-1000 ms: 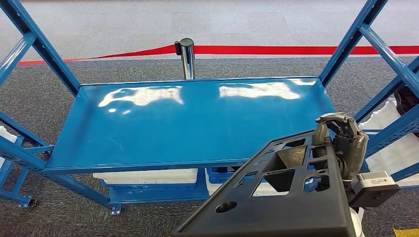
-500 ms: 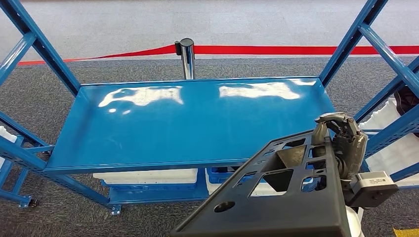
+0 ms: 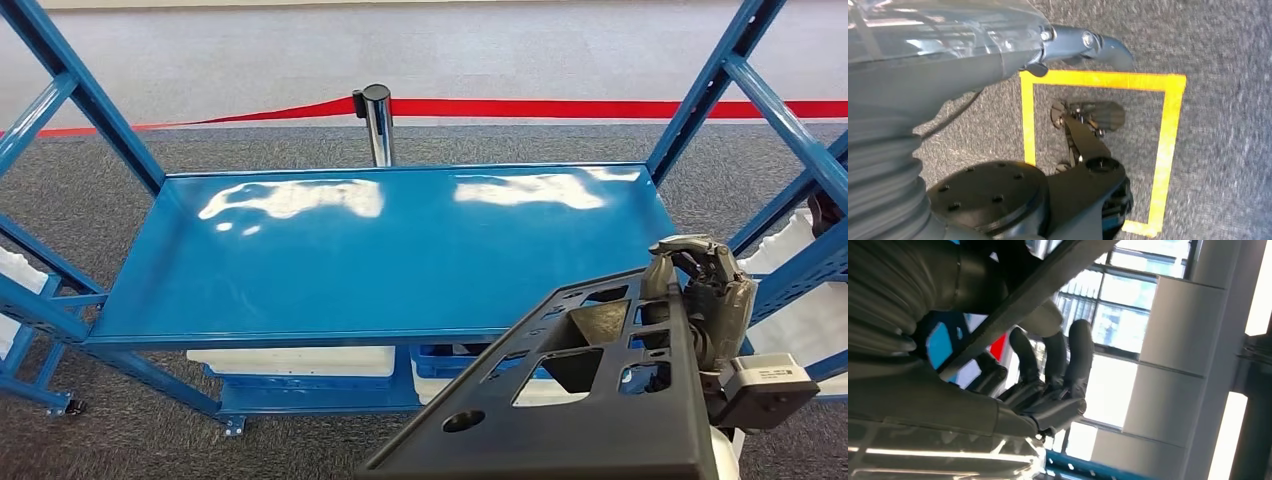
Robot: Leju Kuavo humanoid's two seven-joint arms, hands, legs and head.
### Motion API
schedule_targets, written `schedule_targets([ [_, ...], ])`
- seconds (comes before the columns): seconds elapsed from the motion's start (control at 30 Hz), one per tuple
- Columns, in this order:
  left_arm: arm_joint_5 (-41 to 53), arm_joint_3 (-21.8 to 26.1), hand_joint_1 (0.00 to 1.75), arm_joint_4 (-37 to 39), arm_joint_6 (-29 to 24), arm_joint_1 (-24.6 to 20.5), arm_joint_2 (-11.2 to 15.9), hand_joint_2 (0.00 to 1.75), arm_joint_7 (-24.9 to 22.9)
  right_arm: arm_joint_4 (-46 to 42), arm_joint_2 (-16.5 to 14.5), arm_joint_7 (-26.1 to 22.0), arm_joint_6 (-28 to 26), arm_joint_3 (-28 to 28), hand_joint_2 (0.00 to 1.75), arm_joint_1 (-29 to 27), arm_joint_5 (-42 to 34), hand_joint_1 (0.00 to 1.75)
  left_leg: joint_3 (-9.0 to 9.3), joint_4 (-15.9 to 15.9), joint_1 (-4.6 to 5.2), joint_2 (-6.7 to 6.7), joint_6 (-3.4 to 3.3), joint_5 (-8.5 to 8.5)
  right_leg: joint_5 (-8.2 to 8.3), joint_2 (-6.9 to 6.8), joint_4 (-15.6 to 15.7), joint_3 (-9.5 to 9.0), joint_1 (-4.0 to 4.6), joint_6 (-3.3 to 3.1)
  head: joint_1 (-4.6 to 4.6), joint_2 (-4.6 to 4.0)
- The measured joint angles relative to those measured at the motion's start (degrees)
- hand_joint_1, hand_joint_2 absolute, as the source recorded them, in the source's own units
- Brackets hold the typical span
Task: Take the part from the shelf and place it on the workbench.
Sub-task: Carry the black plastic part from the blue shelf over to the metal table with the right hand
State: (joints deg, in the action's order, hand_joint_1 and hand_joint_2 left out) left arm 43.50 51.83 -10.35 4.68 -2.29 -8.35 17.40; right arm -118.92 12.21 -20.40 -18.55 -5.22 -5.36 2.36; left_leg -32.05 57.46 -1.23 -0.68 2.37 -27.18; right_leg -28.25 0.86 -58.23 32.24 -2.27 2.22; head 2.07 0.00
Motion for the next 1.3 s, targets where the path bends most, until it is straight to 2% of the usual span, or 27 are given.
schedule_targets([
  [0.07,0.0,0.0,0.0,0.0,0.0,0.0,0.0,1.75,0.0,0.0,0.0,0.0,0.0,0.0,1.75,0.0,0.0,1.75,-0.01,0.2,-0.23,0.07,0.55,-0.3,0.21,-0.03,0.0,0.1,0.05,-0.88,-0.61,0.0],
  [0.1,0.0,0.0,0.0,0.0,0.0,0.0,0.0,1.75,0.0,0.0,0.0,0.0,0.0,0.0,1.75,0.0,0.0,1.75,-0.53,1.6,-0.28,0.15,0.69,-1.38,0.33,-0.08,0.1,0.14,0.01,-1.24,-0.87,0.0],
  [0.13,0.0,0.0,0.0,0.0,0.0,0.0,0.0,1.75,0.0,0.0,0.0,0.0,0.0,0.0,1.75,0.0,0.0,1.75,-1.56,4.3,-0.26,0.22,0.74,-3.14,0.41,-0.15,0.1,0.18,-0.02,-1.51,-1.12,0.0],
  [0.2,0.0,0.0,0.0,0.0,0.0,0.0,0.0,1.75,0.0,0.0,0.0,0.0,0.0,0.0,1.75,0.0,0.0,1.75,-4.78,12.3,-0.1,0.27,0.75,-7.33,0.46,-0.31,0.1,0.24,0.11,-1.76,-1.57,0.0],
  [0.23,0.0,0.1,0.0,0.0,0.0,0.0,0.0,1.75,0.0,0.0,0.0,0.0,0.0,0.0,1.75,0.0,0.0,1.75,-6.04,15.5,-0.04,0.27,0.72,-8.55,0.47,-0.36,0.1,0.25,0.19,-1.81,-1.65,0.0],
  [0.27,0.0,0.1,0.0,0.0,0.0,0.1,0.0,1.75,-0.1,0.0,0.0,0.0,0.0,0.0,1.75,0.0,0.0,1.75,-6.43,16.9,-0.01,0.27,0.65,-8.71,0.48,-0.39,0.1,0.24,0.25,-1.83,-1.7,0.0],
  [0.3,0.0,0.1,0.0,0.0,0.0,0.1,0.0,1.75,-0.1,0.0,0.0,0.0,0.0,0.0,1.75,0.0,-0.1,1.75,-5.7,15.8,0.01,0.27,0.52,-7.78,0.49,-0.39,0.1,0.2,0.3,-1.82,-1.71,0.0],
  [0.37,0.0,0.3,0.0,0.0,0.0,0.0,0.0,1.75,-0.1,0.0,0.0,0.0,0.0,0.0,1.75,0.0,-0.2,1.75,-1.57,7.9,0.12,0.27,0.09,-4.25,0.51,-0.37,0.1,0.08,0.32,-1.77,-1.77,0.0],
  [0.43,0.0,0.6,0.0,0.0,0.0,-0.1,0.0,1.75,-0.1,0.0,0.0,-0.1,0.0,0.0,1.75,0.0,-0.3,1.75,1.53,1.5,0.44,0.24,-0.23,-2.08,0.57,-0.34,0.0,0.06,0.51,-1.44,-1.8,0.0],
  [0.47,0.0,0.6,0.0,0.0,0.0,-0.1,0.0,1.75,-0.1,0.0,0.0,-0.1,0.0,0.0,1.75,0.0,-0.4,1.75,1.9,0.4,0.59,0.21,-0.35,-1.83,0.65,-0.34,0.0,0.12,0.57,-1.16,-1.77,0.0],
  [0.53,0.0,0.7,0.0,0.0,0.0,-0.1,0.0,1.75,-0.1,0.0,-0.1,-0.1,0.0,0.0,1.75,0.0,-0.5,1.75,1.49,0.5,0.82,0.17,-0.86,-1.6,0.87,-0.34,0.1,0.24,0.52,-0.41,-1.69,0.0],
  [0.6,0.0,0.7,0.0,0.0,0.0,-0.1,0.0,1.75,0.0,0.0,-0.1,-0.2,0.0,0.1,1.75,0.0,-0.6,1.75,1.16,0.4,0.81,0.28,-1.69,-1.16,-0.22,-0.39,-0.9,0.83,0.43,0.1,-1.59,0.0],
  [0.63,0.0,0.8,0.0,0.0,0.0,-0.1,0.0,1.75,0.0,0.0,-0.1,-0.3,0.0,0.2,1.75,0.0,-0.7,1.75,0.97,0.2,0.75,0.37,-2.08,-0.92,-1.83,-0.42,-3.0,1.8,0.49,0.18,-1.39,0.0],
  [0.7,0.0,0.9,0.0,0.0,0.0,-0.1,0.0,1.75,0.0,0.0,-0.1,-0.3,0.0,0.3,1.75,0.0,-0.8,1.75,0.49,0.3,0.92,0.52,-2.54,-0.64,-5.93,-0.44,-10.2,4.87,0.63,0.14,-0.8,0.0],
  [0.73,0.0,0.9,0.0,0.0,0.0,-0.1,0.0,1.75,0.0,0.0,-0.1,-0.4,0.0,0.3,1.75,0.0,-0.9,1.75,0.28,0.3,1.06,0.59,-2.69,-0.52,-7.34,-0.44,-13.6,6.26,0.71,0.11,-0.54,0.0],
  [0.77,0.0,0.9,0.0,0.0,0.0,-0.1,0.0,1.75,0.0,0.0,-0.1,-0.4,0.0,0.4,1.75,0.0,-0.9,1.75,0.13,0.3,1.18,0.65,-2.77,-0.44,-7.7,-0.44,-15.4,6.82,0.78,0.07,-0.35,0.0],
  [0.8,0.0,0.9,0.0,0.0,0.0,-0.1,0.0,1.75,0.0,0.0,-0.1,-0.4,0.1,0.4,1.75,0.0,-0.9,1.75,0.04,0.4,1.26,0.68,-2.82,-0.37,-7.02,-0.44,-15.1,6.33,0.86,-0.01,-0.2,0.0],
  [0.83,0.0,0.9,0.0,0.1,0.1,-0.1,0.0,1.75,0.0,0.0,-0.1,-0.4,0.1,0.4,1.75,0.0,-0.9,1.75,-0.01,0.5,1.31,0.69,-2.83,-0.34,-5.46,-0.45,-12.5,4.72,0.96,-0.14,-0.05,0.0],
  [0.87,0.0,0.9,0.0,0.1,0.1,-0.1,0.0,1.75,0.0,0.0,-0.1,-0.4,0.1,0.4,1.75,0.0,-1.0,1.75,-0.04,0.6,1.34,0.66,-2.81,-0.31,-3.61,-0.45,-8.5,2.43,1.08,-0.33,0.14,0.0],
  [0.93,0.0,0.9,0.0,0.1,0.1,-0.1,0.0,1.75,0.0,0.0,-0.1,-0.4,0.1,0.5,1.75,0.1,-1.0,1.75,-0.31,1.0,1.59,0.59,-2.59,-0.24,-1.38,-0.45,-1.6,-1.06,1.42,-0.77,0.44,0.0],
  [1.0,0.0,0.9,0.0,0.1,0.1,-0.2,0.0,1.75,0.0,0.0,-0.1,-0.5,0.1,0.5,1.75,0.1,-1.0,1.75,-0.71,1.2,1.75,0.55,-2.09,0.02,-1.15,-0.42,0.2,-1.56,1.69,-1.12,0.36,0.0],
  [1.07,0.0,0.9,0.0,0.1,0.1,-0.2,0.0,1.75,0.0,0.0,-0.1,-0.5,0.1,0.5,1.75,0.1,-1.0,1.75,-1.03,1.4,1.72,0.49,-1.5,0.02,-0.65,-0.48,0.2,-1.14,1.38,-1.56,0.07,0.0],
  [1.1,0.0,0.9,0.0,0.1,0.1,-0.2,0.0,1.75,0.0,0.0,-0.1,-0.5,0.2,0.5,1.75,0.2,-1.0,1.75,-1.36,2.1,1.69,0.46,-1.24,-0.85,-0.32,-0.57,0.3,-0.92,1.14,-1.85,-0.11,0.0],
  [1.13,0.0,0.9,0.0,0.1,0.1,-0.2,0.0,1.75,0.0,0.0,-0.1,-0.5,0.2,0.5,1.75,0.3,-1.0,1.75,-2.01,4.0,1.62,0.43,-1.01,-2.55,0.04,-0.7,0.5,-0.64,0.88,-2.18,-0.41,0.0],
  [1.23,0.1,0.9,0.0,0.1,0.1,-0.2,0.0,1.75,-0.1,0.0,-0.1,-0.5,0.4,0.5,1.75,0.4,-1.0,1.75,-4.99,14.1,0.97,0.43,-0.42,-9.3,0.99,-0.92,0.5,0.53,0.73,-2.65,-1.22,0.0],
  [1.27,0.1,0.9,0.0,0.1,0.1,-0.2,0.0,1.75,-0.1,0.0,-0.1,-0.5,0.4,0.5,1.75,0.4,-1.0,1.75,-5.39,16.4,0.72,0.44,-0.23,-10.37,1.28,-0.94,0.4,0.93,0.69,-2.58,-1.3,0.0],
  [1.3,0.1,0.9,0.0,0.1,0.1,-0.2,0.0,1.75,-0.1,0.1,-0.2,-0.5,0.5,0.5,1.75,0.5,-1.0,1.75,-5.17,17.3,0.49,0.44,-0.06,-10.62,1.55,-0.94,0.4,1.29,0.62,-2.49,-1.34,0.0],
])
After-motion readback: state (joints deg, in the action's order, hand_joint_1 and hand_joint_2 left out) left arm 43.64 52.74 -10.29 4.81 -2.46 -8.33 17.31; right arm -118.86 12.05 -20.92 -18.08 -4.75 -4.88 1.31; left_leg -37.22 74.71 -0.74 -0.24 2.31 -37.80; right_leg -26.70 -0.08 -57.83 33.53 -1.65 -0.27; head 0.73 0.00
